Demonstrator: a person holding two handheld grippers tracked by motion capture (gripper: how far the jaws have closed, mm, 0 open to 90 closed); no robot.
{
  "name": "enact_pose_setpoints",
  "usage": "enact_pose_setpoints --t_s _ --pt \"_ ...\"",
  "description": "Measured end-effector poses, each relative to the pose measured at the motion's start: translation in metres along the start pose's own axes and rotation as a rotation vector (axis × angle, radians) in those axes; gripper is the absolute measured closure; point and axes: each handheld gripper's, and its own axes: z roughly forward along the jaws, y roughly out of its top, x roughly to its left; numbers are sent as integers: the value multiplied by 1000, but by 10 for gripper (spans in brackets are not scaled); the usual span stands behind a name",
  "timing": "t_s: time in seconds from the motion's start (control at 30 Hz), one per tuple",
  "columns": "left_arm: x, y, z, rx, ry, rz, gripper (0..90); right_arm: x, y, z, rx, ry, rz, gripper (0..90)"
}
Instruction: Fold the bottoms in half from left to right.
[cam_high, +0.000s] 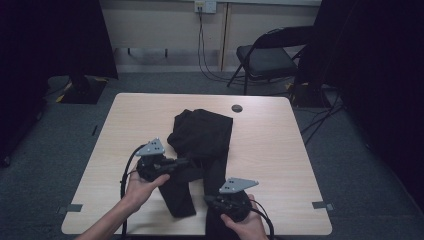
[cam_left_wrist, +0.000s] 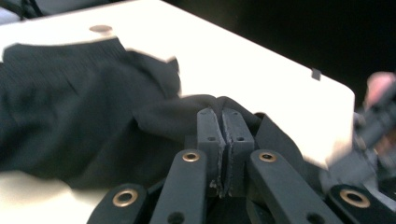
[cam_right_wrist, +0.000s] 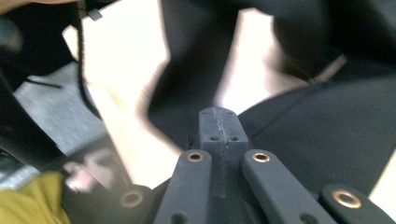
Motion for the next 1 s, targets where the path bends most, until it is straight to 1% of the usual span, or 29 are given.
enact_pose_setpoints --t_s 0.03,0.07,0.1,0.13,0.17,0.2,0.23,0.27,0.3,0.33,0.37,0.4,0.43,0.47,0.5,0.53,0.57,0.6,0.63,0.67,0.73,0.8,0.83,0.87,0.9,0.97,1.0 --pt "2 9 -3 -10 6 -1 878 3 4 3 -1 10 -10 900" --pt "4 13 -5 -19 2 -8 878 8 8 10 5 21 -30 900" --pt "6 19 -7 -23 1 -5 878 10 10 14 10 33 -26 900" --pt "8 22 -7 -14 7 6 878 12 11 21 20 51 -18 900" --pt "9 25 -7 3 19 14 877 14 10 30 35 61 -23 870" --pt "10 26 -8 0 18 10 877 15 8 39 60 75 -41 831" --pt "10 26 -8 -7 8 0 877 15 7 43 64 83 -41 792" --pt "9 25 -8 -6 7 4 877 14 6 44 59 102 -23 746" --pt "8 25 -7 0 4 8 877 12 6 41 49 107 -12 733" --pt "7 24 -7 2 0 11 877 7 8 32 25 82 -7 716" --pt "5 24 -5 6 -6 19 877 3 10 25 12 64 5 718" --pt "3 24 -4 13 -7 26 877 -7 11 15 5 29 27 743" --pt "2 23 -2 13 -9 24 877 -16 10 7 1 -7 39 753" --pt "1 23 -1 13 -21 17 877 -25 6 2 12 -52 41 757" --pt "-1 22 0 19 -29 20 877 -30 3 -1 39 -82 37 757" --pt "-5 19 2 24 -38 22 877 -37 -4 -3 77 -128 25 749" --pt "-7 17 4 29 -48 15 877 -44 -15 -3 110 -153 44 728" --pt "-11 13 8 45 -60 21 877 -47 -22 -2 127 -144 65 722" --pt "-14 10 10 55 -66 26 876 -50 -31 1 157 -157 73 686" --pt "-18 3 15 80 -76 30 876 -51 -34 2 172 -165 71 657" --pt "-22 -9 24 117 -91 29 876 -50 -36 5 182 -172 48 638" --pt "-27 -27 39 187 -111 31 876 -50 -35 8 178 -185 37 583" --pt "-29 -37 46 230 -119 42 876 -51 -34 10 181 -197 37 569" --pt "-33 -46 54 272 -118 52 876 -52 -35 14 186 -206 37 567" --pt "-35 -54 61 305 -119 57 876 -53 -35 17 196 -202 31 559" --pt "-39 -66 70 340 -113 69 875 -52 -36 22 209 -214 18 547" --pt "-42 -68 72 376 -89 98 873 -51 -35 24 210 -211 16 552"
